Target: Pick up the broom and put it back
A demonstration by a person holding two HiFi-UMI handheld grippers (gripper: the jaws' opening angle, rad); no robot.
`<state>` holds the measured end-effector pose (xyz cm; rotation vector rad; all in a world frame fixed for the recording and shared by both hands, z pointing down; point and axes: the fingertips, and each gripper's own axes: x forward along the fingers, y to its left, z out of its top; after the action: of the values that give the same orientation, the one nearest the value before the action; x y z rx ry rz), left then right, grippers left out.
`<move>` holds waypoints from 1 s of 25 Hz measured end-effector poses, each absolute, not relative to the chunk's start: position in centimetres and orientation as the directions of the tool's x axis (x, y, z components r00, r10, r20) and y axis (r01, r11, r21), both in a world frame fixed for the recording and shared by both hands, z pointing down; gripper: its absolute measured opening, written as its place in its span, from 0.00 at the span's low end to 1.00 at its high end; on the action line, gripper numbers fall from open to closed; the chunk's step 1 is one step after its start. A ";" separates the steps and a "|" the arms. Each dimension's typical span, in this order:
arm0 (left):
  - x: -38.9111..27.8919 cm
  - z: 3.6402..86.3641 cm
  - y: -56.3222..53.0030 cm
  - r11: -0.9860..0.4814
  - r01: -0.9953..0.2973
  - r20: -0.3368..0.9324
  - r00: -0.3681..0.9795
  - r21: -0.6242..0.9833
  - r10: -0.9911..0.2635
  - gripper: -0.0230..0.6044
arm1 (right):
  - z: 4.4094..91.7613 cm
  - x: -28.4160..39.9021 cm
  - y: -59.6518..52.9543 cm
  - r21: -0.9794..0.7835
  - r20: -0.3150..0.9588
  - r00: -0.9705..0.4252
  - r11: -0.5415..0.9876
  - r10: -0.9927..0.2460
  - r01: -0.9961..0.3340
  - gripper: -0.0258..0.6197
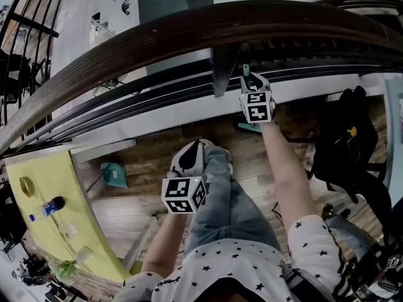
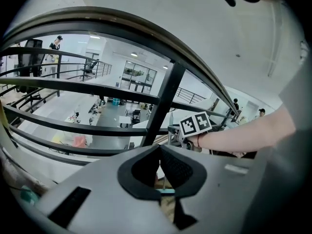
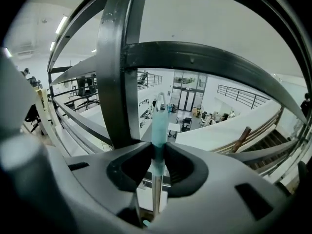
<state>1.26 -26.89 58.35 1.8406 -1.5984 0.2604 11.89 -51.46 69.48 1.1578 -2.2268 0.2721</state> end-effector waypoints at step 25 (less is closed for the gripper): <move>1.0 58.4 -28.7 -0.014 -0.933 0.558 0.227 0.359 -0.798 0.05 | 70.5 11.4 -53.6 0.088 0.625 -0.425 0.599 -0.655 -0.796 0.23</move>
<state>1.00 -28.71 58.38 1.8348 -1.5970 0.2577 11.40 -53.59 70.45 1.1416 -2.2032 0.2929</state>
